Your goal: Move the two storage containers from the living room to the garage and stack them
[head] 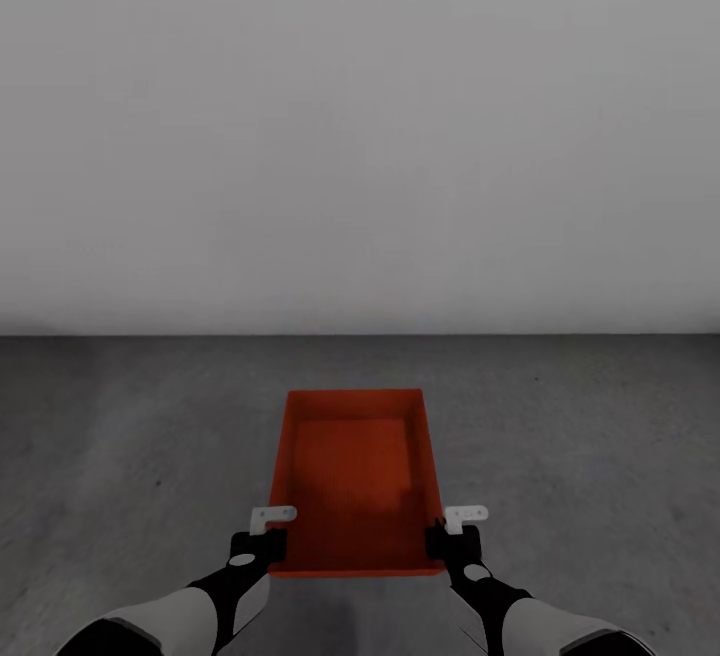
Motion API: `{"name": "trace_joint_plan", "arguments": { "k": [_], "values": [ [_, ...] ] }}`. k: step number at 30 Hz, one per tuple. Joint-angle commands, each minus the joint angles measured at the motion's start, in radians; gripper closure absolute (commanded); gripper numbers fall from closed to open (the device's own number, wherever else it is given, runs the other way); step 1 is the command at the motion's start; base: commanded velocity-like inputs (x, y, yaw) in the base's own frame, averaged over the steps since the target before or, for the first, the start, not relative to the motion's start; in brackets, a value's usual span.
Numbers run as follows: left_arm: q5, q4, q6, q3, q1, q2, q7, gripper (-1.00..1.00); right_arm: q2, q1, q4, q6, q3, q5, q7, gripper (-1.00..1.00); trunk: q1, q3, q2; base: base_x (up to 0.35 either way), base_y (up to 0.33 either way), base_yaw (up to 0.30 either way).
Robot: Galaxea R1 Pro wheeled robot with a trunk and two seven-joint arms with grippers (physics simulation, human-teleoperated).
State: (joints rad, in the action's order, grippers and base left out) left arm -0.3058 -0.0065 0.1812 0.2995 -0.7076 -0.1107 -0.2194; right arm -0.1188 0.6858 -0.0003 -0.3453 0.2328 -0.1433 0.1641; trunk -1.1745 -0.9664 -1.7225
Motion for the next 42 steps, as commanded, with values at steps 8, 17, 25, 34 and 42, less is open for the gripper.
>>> {"name": "trace_joint_plan", "arguments": {
  "k": [8, 17, 25, 34, 42],
  "values": [
    [-0.007, -0.001, 0.063, -0.028, -0.001, 0.006, -0.015, 1.0, -0.001, 0.0, 0.002, 0.003, -0.023, 0.007, -0.001, 1.0, -0.031, -0.026, -0.057, 0.0, 0.0, 0.0],
    [-0.007, -0.001, 0.063, -0.028, -0.001, 0.006, -0.015, 1.0, -0.001, 0.0, 0.002, 0.002, -0.023, 0.007, -0.001, 1.0, -0.065, -0.054, -0.12, 0.0, 0.0, 0.0],
    [-0.007, -0.001, 0.063, -0.028, -0.001, 0.006, -0.014, 1.0, -0.001, 0.0, 0.002, 0.002, -0.023, 0.007, -0.001, 1.0, -0.073, -0.06, -0.134, 0.0, 0.0, 0.0],
    [-0.018, -0.001, 0.063, -0.028, -0.001, 0.007, -0.014, 1.0, -0.001, 0.0, 0.002, 0.002, -0.023, 0.007, -0.001, 1.0, -0.073, -0.06, -0.134, 0.0, 0.0, 0.0],
    [-0.024, -0.001, 0.063, -0.028, -0.001, 0.007, -0.014, 1.0, -0.001, 0.0, 0.002, 0.002, -0.023, 0.007, 0.0, 1.0, -0.103, -0.085, -0.19, 0.0, 0.0, 0.0]
  ]
}}
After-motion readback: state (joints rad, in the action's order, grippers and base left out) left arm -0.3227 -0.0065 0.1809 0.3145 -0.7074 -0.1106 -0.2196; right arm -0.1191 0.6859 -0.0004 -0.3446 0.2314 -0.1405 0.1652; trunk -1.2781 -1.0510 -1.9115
